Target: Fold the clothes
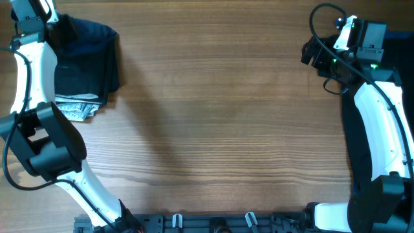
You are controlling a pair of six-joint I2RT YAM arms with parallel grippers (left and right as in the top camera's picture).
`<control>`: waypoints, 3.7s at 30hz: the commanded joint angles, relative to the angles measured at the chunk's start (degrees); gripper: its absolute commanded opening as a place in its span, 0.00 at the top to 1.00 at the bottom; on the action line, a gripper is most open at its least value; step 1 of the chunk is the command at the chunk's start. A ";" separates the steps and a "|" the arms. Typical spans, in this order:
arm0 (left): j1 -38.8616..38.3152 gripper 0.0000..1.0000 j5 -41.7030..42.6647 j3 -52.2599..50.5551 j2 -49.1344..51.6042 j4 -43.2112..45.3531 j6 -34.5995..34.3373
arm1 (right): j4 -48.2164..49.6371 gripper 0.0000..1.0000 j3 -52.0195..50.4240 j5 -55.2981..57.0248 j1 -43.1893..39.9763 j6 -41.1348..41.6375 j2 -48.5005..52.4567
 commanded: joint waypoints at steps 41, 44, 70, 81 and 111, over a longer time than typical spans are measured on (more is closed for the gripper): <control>9.35 0.96 13.51 -10.08 -17.42 -6.10 -12.26 | 0.13 0.01 -0.07 0.79 0.11 -0.07 0.48; 10.36 0.96 12.79 -10.08 -10.80 -2.47 -12.28 | 0.13 0.00 -0.07 0.79 0.11 -0.09 0.50; 9.42 0.73 26.86 -9.03 -18.64 -11.78 -9.84 | 0.13 0.00 -0.07 0.79 0.11 -0.04 0.50; 6.40 0.82 23.87 -20.37 -8.11 -17.35 -2.40 | 0.13 0.00 -0.07 0.79 0.11 -0.07 0.50; -3.54 0.75 30.21 -18.99 -0.17 9.05 -7.23 | 0.13 0.00 -0.07 0.79 0.11 -0.07 0.50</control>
